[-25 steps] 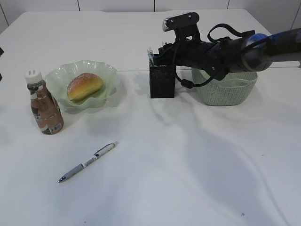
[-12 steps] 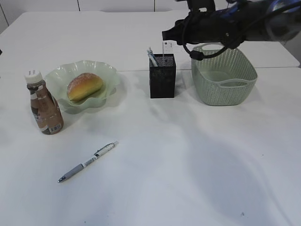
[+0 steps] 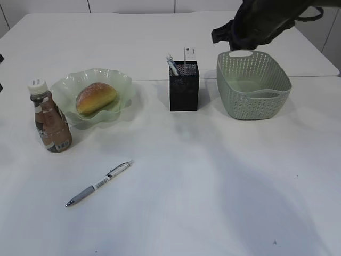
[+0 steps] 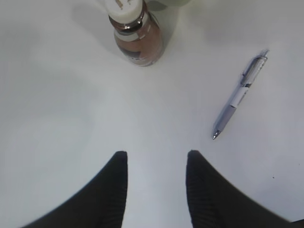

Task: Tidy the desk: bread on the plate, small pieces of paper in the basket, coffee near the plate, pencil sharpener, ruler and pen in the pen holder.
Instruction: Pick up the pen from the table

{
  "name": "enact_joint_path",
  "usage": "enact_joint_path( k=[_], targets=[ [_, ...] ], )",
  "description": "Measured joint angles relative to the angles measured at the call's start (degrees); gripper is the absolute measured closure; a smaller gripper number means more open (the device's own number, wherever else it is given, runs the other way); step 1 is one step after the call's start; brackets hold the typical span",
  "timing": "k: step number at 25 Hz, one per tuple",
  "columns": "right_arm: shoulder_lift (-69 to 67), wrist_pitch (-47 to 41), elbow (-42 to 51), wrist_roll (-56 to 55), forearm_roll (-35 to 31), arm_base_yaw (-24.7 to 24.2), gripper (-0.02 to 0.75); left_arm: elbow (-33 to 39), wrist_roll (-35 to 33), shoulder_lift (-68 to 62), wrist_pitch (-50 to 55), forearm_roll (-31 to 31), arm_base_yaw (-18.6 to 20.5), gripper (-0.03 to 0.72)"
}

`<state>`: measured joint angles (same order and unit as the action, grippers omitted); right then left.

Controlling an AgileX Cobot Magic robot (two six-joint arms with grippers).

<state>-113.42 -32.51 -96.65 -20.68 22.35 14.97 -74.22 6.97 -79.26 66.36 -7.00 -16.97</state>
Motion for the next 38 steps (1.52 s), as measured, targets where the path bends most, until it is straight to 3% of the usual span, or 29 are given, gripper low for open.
enact_joint_path(
  k=[9, 15, 18, 23, 29, 38],
  targets=[
    [6.8, -18.5, 0.0, 2.5, -6.4, 0.0, 0.449, 0.0, -1.1, 0.0, 0.8, 1.3, 0.0, 0.403],
    [8.2, -29.3, 0.0, 8.3, -11.3, 0.0, 0.429, 0.0, -2.6, 0.0, 1.5, 1.3, -3.7, 0.403],
    [8.2, -36.3, 0.0, 11.8, -16.9, 0.0, 0.439, 0.0, -2.8, 0.0, 1.5, 1.1, -5.4, 0.402],
    [8.2, -37.7, 0.0, 13.5, -21.9, 0.0, 0.433, 0.0, -3.0, 0.0, 1.5, 0.9, -5.9, 0.37],
    [8.2, -37.8, 0.0, 13.8, -24.6, 0.0, 0.321, 0.0, -5.1, -0.7, 2.2, 0.8, -5.9, 0.32],
    [8.2, -37.8, 0.0, 13.9, -25.0, 0.0, 0.307, 0.0, -8.0, -6.0, 4.1, 0.8, -6.8, 0.318]
  ],
)
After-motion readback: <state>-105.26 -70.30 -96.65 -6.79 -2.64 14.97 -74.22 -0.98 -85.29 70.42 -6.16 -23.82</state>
